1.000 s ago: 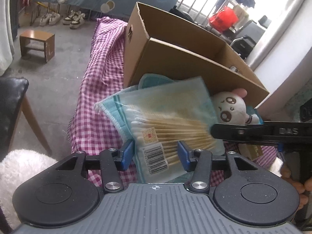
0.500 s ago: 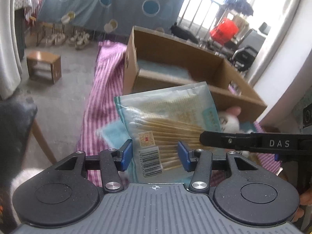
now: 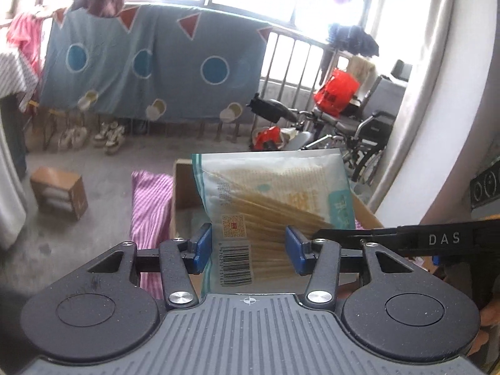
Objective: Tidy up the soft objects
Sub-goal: 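Lift the cotton swab pack with both tools and carry it over the box, then lower the swab pack beside the masks in the box and open both tools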
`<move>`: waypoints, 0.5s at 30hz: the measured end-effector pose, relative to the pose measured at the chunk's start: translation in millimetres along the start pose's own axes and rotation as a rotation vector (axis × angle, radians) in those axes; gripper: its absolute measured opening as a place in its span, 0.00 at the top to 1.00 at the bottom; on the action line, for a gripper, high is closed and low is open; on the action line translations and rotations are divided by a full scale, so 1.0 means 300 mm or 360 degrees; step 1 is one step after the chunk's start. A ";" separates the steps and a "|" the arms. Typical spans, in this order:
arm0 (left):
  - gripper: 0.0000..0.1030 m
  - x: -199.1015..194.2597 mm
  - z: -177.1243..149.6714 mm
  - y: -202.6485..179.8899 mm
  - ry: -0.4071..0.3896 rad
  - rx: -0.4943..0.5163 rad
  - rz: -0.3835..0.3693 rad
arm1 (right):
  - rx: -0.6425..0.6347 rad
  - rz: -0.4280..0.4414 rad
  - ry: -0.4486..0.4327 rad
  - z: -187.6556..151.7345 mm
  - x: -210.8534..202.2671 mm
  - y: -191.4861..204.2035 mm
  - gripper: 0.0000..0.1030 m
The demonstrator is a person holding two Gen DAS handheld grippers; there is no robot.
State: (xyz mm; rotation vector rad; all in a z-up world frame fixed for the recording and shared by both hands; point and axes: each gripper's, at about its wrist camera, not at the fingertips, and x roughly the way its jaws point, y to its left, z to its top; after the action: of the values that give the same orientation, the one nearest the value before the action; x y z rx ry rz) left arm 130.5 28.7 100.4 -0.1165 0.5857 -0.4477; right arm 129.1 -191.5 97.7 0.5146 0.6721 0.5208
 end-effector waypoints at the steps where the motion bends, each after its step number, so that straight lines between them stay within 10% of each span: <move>1: 0.53 0.020 0.017 -0.010 0.0003 0.0018 -0.0002 | 0.0020 -0.0009 0.0010 0.032 0.012 -0.020 0.75; 15: 0.52 0.491 0.029 -0.009 0.0625 0.0097 0.0027 | 0.0372 -0.0178 0.0607 0.143 0.315 -0.432 0.75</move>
State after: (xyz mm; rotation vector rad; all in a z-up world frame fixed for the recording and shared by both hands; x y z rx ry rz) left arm 243.4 -38.6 33.4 0.0364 0.9570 -0.4745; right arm 258.0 -244.4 7.4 0.5988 1.1292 0.4405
